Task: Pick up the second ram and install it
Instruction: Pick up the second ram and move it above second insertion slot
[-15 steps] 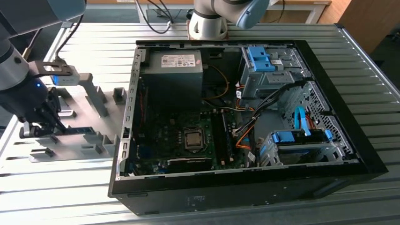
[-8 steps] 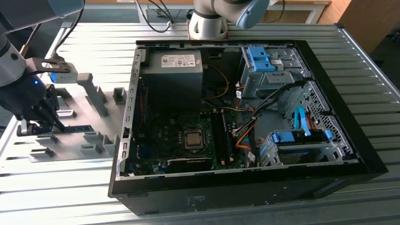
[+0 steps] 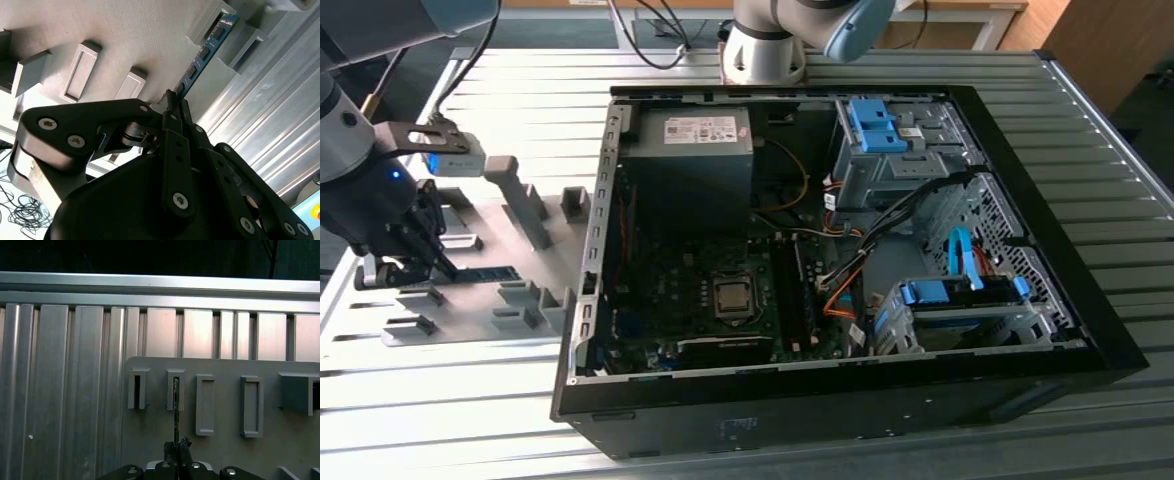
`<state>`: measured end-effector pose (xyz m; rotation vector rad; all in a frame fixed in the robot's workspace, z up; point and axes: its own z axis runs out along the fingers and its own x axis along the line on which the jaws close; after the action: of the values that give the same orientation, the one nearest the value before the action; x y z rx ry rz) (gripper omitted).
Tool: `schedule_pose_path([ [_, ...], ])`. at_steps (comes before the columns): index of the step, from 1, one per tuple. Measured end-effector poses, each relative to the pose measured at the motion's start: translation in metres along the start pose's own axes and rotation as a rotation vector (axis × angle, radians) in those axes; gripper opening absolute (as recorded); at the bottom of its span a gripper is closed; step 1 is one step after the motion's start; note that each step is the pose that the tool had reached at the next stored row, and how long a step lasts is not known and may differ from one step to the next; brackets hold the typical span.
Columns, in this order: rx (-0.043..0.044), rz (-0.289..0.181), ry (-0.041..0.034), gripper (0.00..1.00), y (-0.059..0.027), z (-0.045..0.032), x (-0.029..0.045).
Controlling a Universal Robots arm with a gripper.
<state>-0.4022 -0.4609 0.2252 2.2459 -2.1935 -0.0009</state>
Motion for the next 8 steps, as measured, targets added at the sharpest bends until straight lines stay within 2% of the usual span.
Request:
schedule_pose_path([
  [8, -0.0001, 0.0, 0.0001, 0.14, 0.0, -0.0044, 0.0],
])
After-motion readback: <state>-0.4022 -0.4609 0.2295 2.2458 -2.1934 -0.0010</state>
